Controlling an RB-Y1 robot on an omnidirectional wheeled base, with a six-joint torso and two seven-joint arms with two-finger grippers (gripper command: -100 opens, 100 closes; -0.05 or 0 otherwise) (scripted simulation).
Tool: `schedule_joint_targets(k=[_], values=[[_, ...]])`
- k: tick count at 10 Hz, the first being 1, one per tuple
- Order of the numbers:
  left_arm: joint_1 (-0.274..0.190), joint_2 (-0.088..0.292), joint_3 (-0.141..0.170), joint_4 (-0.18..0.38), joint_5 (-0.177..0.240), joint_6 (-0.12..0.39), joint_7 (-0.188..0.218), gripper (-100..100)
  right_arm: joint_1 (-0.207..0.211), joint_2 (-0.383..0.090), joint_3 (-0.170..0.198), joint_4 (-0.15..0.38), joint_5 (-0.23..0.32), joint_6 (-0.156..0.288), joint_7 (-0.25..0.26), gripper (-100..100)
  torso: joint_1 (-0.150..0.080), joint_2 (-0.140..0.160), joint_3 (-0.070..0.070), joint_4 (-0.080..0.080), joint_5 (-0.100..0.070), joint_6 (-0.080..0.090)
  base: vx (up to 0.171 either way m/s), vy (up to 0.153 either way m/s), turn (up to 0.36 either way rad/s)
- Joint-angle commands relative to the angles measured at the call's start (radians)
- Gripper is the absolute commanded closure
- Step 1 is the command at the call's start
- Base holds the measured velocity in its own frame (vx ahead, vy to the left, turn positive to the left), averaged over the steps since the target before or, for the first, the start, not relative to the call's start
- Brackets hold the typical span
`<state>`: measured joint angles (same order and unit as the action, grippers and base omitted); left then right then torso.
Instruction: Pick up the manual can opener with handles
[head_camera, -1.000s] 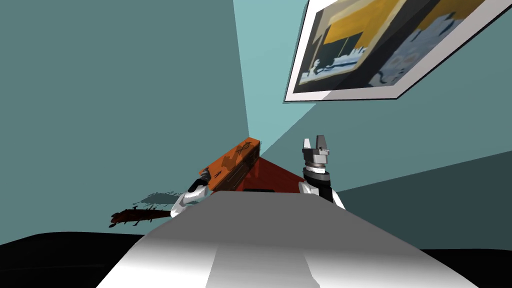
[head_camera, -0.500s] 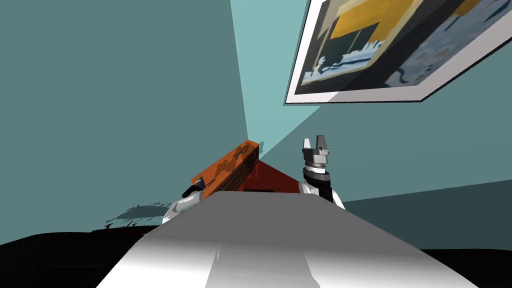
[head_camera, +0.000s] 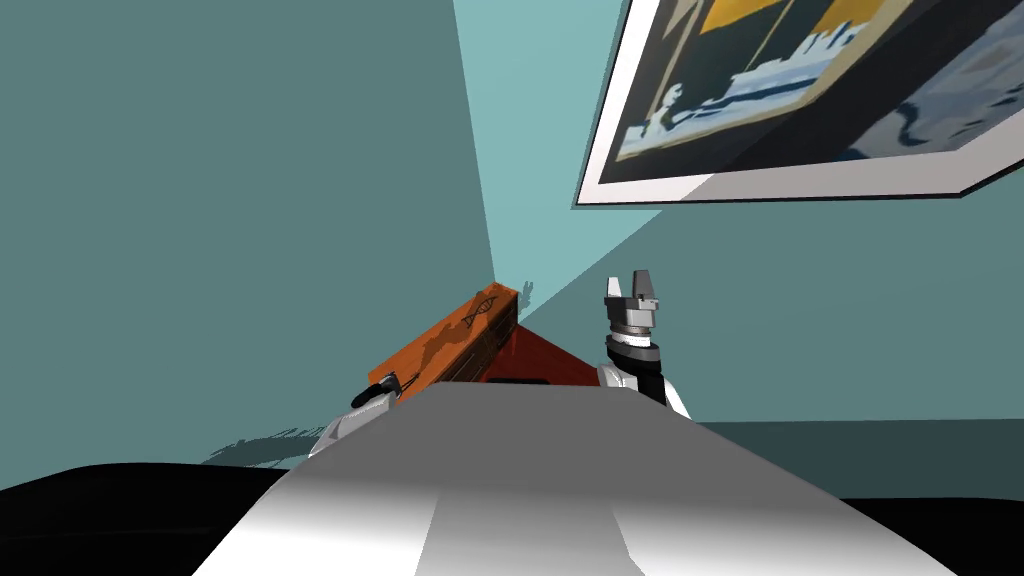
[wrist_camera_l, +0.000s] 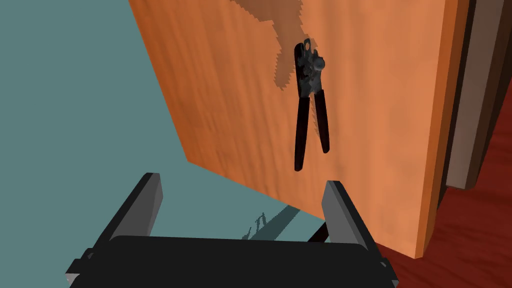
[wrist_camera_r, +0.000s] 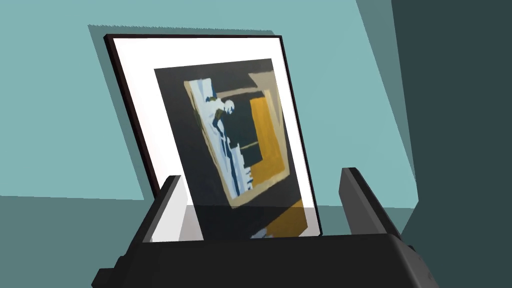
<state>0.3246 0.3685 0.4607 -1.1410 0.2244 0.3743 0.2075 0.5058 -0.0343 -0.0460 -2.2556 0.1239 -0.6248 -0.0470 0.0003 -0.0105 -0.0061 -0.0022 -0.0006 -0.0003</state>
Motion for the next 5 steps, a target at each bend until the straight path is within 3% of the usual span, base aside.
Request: schedule_joint_targets(k=[1, 3, 5], values=[[0.009, 0.003, 0.025, 0.050, 0.014, 0.032, 0.008, -100, 0.000, 0.000, 0.000, 0.000, 0.000, 0.000, 0.000, 0, 0.000, 0.000, 0.000, 0.000, 0.000, 0.000, 0.308, -0.040, 0.044], [0.012, 0.007, 0.038, 0.093, 0.023, 0.046, 0.012, -100, 0.000, 0.000, 0.000, 0.000, 0.000, 0.000, 0.000, 0, -0.001, -0.003, -0.002, -0.001, 0.000, 0.001, 0.189, -0.029, 0.015], [0.016, 0.011, 0.050, 0.128, 0.030, 0.059, 0.015, -100, 0.000, 0.000, 0.000, 0.000, 0.000, 0.000, 0.000, 0, 0.000, 0.003, 0.001, 0.000, 0.000, 0.000, 0.116, -0.014, 0.016]])
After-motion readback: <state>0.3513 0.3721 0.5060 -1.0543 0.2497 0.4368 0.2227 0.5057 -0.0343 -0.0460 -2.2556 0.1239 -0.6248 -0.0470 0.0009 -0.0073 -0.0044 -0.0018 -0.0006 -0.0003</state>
